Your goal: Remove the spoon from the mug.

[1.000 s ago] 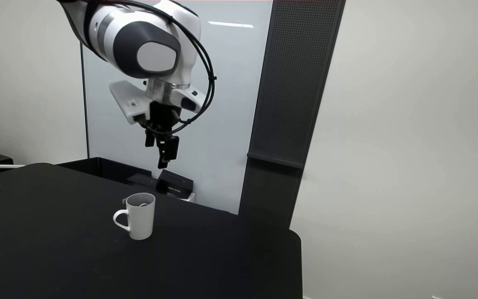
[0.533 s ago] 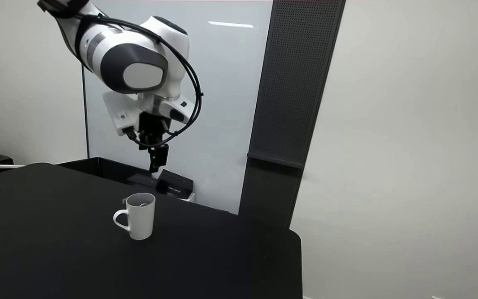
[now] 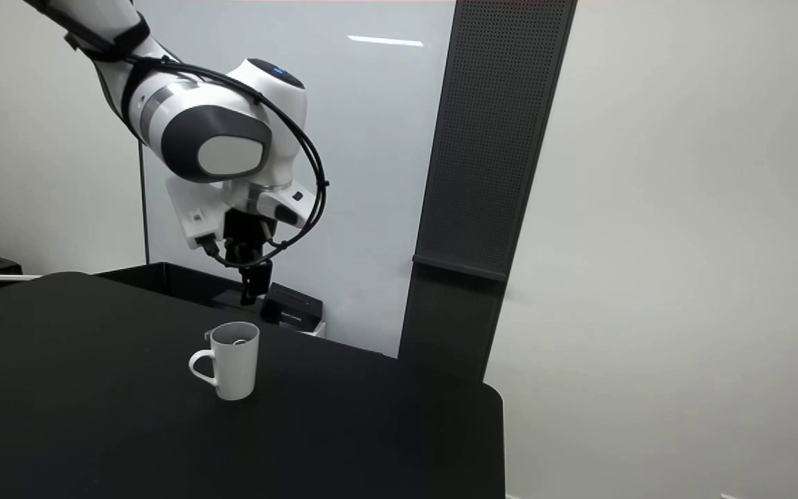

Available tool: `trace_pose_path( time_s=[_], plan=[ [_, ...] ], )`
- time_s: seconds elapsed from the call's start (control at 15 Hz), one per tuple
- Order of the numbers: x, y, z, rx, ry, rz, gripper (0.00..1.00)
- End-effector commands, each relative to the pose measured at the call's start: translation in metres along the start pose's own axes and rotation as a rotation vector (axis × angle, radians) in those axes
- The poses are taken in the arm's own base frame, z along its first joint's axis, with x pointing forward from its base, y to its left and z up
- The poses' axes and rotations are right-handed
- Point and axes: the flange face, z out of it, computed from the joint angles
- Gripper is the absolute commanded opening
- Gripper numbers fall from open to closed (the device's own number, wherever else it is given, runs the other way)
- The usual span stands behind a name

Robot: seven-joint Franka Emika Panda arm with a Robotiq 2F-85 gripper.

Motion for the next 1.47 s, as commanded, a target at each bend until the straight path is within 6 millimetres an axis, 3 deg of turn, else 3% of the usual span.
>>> trace_pose_path(
  time_s=[0.0, 0.87, 1.4],
  plan=[
    [0.000, 0.000, 0.001, -0.002, -0.002, 0.000, 1.00],
    [-0.001, -0.001, 0.002, -0.001, -0.002, 0.000, 1.00],
    [0.008, 0.005, 0.018, -0.008, 0.003, -0.016, 1.00]
  ],
)
